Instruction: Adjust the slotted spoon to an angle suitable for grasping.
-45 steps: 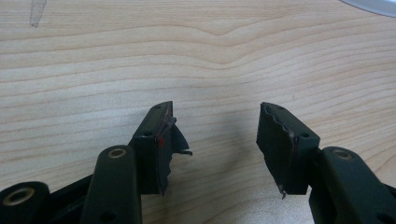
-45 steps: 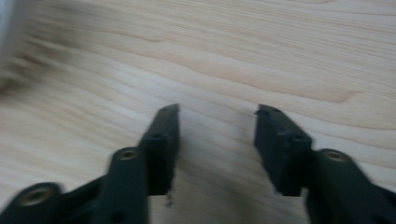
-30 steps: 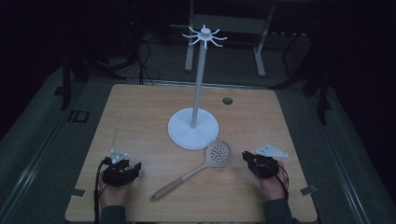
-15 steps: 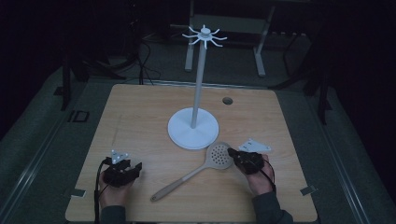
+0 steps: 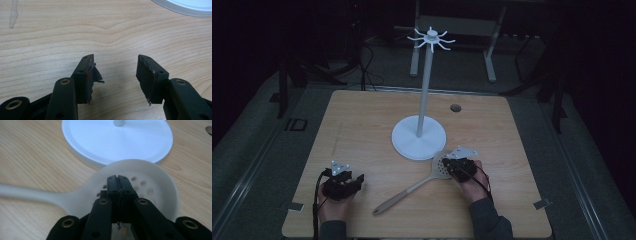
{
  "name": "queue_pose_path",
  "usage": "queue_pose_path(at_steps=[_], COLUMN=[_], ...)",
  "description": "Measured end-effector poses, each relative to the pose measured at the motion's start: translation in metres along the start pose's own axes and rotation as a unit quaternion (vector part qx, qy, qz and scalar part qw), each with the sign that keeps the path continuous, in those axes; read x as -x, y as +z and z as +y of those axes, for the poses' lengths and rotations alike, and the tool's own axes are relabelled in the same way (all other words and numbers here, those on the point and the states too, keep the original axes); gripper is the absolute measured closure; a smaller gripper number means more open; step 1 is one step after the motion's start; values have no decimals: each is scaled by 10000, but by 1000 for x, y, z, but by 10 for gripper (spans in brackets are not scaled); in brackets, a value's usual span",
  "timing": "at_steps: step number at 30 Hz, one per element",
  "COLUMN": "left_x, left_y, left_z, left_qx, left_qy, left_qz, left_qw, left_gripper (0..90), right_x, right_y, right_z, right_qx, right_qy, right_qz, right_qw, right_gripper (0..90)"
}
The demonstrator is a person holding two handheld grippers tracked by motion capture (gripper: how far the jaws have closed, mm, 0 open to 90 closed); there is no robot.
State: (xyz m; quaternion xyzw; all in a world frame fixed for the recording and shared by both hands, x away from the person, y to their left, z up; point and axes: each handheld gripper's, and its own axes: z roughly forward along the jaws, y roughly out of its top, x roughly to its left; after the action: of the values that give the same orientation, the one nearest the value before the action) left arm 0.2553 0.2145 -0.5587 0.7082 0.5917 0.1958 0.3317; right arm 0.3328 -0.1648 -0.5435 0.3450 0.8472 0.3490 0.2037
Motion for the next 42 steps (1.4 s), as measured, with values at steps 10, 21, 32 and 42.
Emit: queue_pose_path(at_steps=[10,21,32,42], left_x=[0,0,0,-1], left_y=[0,0,0,0], left_z=[0,0,0,0], left_qx=[-9,-15,-7,-3], left_qy=[4,11,2,-5], left_qz=[-10,-12,-17,-9], left_qw=[10000,10000,10000,10000], left_gripper=[490,491,492,493], right_x=[2,-7,-4,-7], right_y=[11,21,15,5], right_z=[5,11,7,2], right_qx=[-132,-210,-306,-391], right_qy=[71,-66,-140,-300], right_qz=[-91,31,-130,-362], right_qw=[9998,9998,9994,9981], right_gripper=[887,882,897,896])
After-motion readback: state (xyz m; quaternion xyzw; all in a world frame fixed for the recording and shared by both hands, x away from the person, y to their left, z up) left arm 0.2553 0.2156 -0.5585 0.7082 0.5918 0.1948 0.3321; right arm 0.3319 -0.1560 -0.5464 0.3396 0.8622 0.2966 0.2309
